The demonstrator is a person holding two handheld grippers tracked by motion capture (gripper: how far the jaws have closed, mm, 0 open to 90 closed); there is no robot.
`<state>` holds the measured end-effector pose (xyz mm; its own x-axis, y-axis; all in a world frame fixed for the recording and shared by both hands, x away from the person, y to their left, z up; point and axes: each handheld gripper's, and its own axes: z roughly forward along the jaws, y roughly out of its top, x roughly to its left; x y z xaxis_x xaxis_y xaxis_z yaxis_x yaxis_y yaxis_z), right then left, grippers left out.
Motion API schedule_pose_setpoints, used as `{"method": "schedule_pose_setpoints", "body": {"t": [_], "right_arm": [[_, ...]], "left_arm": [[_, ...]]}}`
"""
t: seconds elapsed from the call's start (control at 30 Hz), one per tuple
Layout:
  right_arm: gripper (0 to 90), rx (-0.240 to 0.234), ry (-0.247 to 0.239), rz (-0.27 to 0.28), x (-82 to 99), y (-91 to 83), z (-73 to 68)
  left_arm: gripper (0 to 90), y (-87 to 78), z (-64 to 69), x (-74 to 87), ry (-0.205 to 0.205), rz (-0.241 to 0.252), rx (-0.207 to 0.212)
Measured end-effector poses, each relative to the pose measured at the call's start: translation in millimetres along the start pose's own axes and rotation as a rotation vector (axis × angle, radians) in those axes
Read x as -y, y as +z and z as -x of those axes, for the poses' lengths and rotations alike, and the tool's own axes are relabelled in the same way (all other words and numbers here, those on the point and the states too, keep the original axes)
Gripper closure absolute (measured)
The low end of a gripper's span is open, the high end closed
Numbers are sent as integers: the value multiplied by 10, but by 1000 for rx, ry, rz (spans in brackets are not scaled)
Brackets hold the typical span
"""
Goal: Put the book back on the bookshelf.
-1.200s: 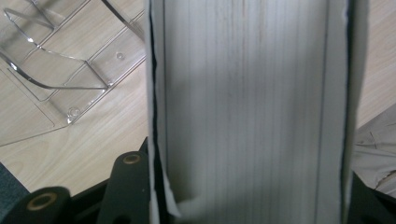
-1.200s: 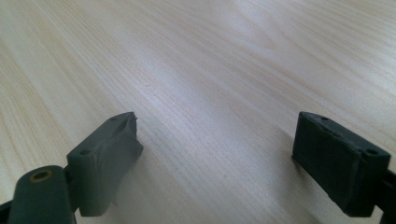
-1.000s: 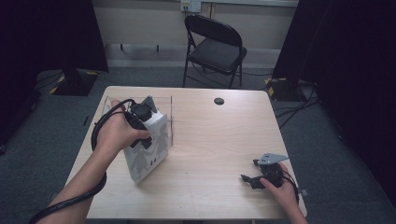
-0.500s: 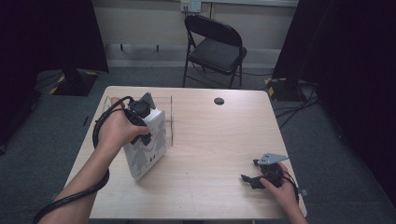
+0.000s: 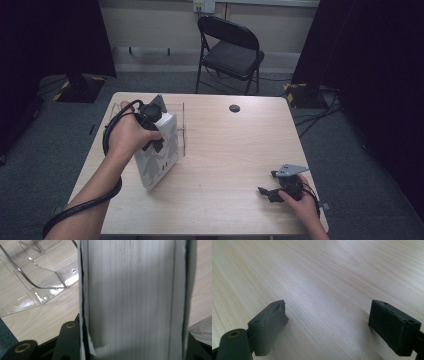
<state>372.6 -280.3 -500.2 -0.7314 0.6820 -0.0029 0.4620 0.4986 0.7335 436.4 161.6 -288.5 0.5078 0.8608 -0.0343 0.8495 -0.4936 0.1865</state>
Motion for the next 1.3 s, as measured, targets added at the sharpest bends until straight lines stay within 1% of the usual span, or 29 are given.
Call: {"method": "schedule_pose_setpoints", "body": {"t": [0.03, 0.07, 0.13, 0.17, 0.23, 0.37, 0.4, 0.47, 0.5, 0.53, 0.63, 0.7, 0.73, 0.9, 0.93, 1.0, 1.07, 1.1, 1.13, 1.17, 1.2, 1.23, 1.27, 1.3], "right_arm": [[132, 0, 0, 0, 0, 0, 0], [132, 0, 0, 0, 0, 0, 0], [131, -2, 0, -1, 0, 0, 0], [132, -2, 0, -1, 0, 0, 0], [132, -3, 0, 0, 0, 0, 0], [132, -2, 0, -1, 0, 0, 1], [132, -3, 0, 0, 0, 0, 1], [132, -3, 0, -1, 0, 0, 0], [132, -3, 0, -1, 0, 0, 1], [132, -2, 0, -1, 0, 0, 0], [132, -3, 0, -1, 0, 0, 1], [132, -3, 0, -1, 0, 0, 1], [131, -3, 0, -1, 0, 0, 1], [132, -3, 0, -1, 0, 0, 1], [131, -3, 0, -1, 0, 0, 1], [132, -3, 1, -1, 0, 0, 0], [132, -3, 0, -1, 0, 0, 1], [132, -3, 0, -1, 0, 0, 1], [132, -3, 0, 0, 0, 0, 1], [131, -3, 0, -1, 0, 0, 1], [131, -3, 1, -1, 0, 0, 0], [132, -3, 0, 0, 0, 0, 1], [132, -3, 1, -1, 0, 0, 0], [132, -3, 1, -1, 0, 0, 0]], "left_arm": [[529, -5, -8, -9, 0, -3, 3], [529, -4, -7, -15, -11, 1, 2], [529, -5, -7, -32, -13, 1, 2], [529, -10, -10, -40, -8, -6, -2], [529, -7, -14, -53, -23, -4, -2], [529, 6, -27, -82, -29, -4, 1], [529, 12, -28, -90, -44, -6, 2], [529, 12, -24, -104, -38, -9, -5], [530, 11, -22, -111, -45, -10, -6], [529, 9, -21, -119, -38, -10, -6], [530, 0, -28, -134, -58, -7, 0], [530, 0, -3, -136, -102, -1, 2], [530, -6, -6, -140, -108, -8, 4], [530, 0, -9, -169, -126, -5, 7], [529, 5, -17, -176, -126, 6, -1], [529, 8, -17, -182, -127, 6, -1], [530, 16, -17, -189, -136, 7, 5], [530, 17, -14, -194, -142, 1, 1], [530, 19, -9, -200, -139, -4, -8], [530, 26, -15, -212, -127, 6, -17], [530, 31, -11, -217, -144, 3, -18], [530, 37, -23, -222, -138, 3, -18], [530, 39, -53, -231, -113, 5, -16], [530, 39, -91, -238, -78, 1, -13]]}}
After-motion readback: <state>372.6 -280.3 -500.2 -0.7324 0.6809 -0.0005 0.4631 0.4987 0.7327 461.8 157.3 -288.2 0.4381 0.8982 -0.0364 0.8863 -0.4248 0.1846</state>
